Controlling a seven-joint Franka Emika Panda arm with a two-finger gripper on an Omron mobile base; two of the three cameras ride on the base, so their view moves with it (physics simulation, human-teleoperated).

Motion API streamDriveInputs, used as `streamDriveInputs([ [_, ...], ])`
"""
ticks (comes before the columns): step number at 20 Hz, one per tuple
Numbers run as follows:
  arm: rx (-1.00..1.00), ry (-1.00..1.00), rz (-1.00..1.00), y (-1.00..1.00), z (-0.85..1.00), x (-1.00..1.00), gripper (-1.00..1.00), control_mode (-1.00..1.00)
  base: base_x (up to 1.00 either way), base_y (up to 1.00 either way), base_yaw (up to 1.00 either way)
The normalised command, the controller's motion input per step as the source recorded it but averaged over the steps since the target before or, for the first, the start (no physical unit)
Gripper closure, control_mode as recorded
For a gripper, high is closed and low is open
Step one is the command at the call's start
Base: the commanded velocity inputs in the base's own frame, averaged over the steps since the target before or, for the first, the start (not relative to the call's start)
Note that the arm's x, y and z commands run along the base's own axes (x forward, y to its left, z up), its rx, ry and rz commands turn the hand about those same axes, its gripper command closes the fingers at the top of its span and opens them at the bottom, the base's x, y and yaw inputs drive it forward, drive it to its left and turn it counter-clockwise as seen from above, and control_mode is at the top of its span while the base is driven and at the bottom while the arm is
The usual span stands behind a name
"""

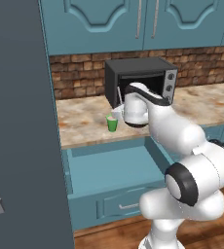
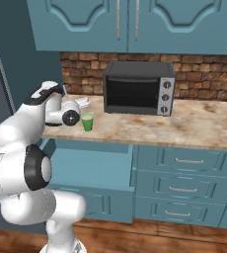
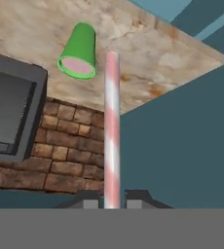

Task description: Pick up the straw from the left drawer and put it inside the smoothie cup.

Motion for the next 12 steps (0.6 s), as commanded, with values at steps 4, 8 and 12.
streamDriveInputs([
  [4,0.18,-0.05,-0.05,-0.01,0.00,0.40,1.00,-1.00,0.00,0.00,0.00],
  [8,0.07,-0.05,-0.01,-0.01,-0.01,0.34,1.00,-1.00,0.00,0.00,0.00],
  [12,0.09,-0.06,0.00,-0.17,-0.06,0.33,1.00,-1.00,0.00,0.00,0.00],
])
